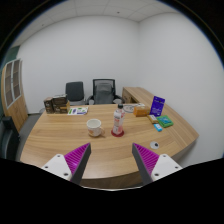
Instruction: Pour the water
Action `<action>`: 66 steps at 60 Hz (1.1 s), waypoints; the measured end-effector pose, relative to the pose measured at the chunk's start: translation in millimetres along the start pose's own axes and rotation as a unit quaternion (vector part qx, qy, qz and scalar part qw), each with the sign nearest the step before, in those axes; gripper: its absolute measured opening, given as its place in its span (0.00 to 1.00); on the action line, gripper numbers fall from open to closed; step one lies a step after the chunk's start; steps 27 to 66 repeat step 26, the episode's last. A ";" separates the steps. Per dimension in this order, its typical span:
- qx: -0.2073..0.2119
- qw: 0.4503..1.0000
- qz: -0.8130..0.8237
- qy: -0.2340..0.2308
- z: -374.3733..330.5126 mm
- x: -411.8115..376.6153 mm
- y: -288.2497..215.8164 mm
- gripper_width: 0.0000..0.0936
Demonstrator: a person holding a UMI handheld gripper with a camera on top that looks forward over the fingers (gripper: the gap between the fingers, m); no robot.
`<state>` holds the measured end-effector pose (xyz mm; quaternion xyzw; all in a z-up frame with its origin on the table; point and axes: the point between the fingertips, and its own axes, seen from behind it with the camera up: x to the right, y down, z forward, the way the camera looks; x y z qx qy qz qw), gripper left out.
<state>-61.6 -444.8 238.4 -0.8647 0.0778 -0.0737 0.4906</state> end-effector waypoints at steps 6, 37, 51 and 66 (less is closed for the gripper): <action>0.000 1.000 -0.007 0.007 -18.5 3.1 5.2 0.92; 0.012 1.000 -0.004 0.013 -39.3 7.5 -1.5 0.92; 0.012 1.000 -0.004 0.013 -39.3 7.5 -1.5 0.92; 0.012 1.000 -0.004 0.013 -39.3 7.5 -1.5 0.92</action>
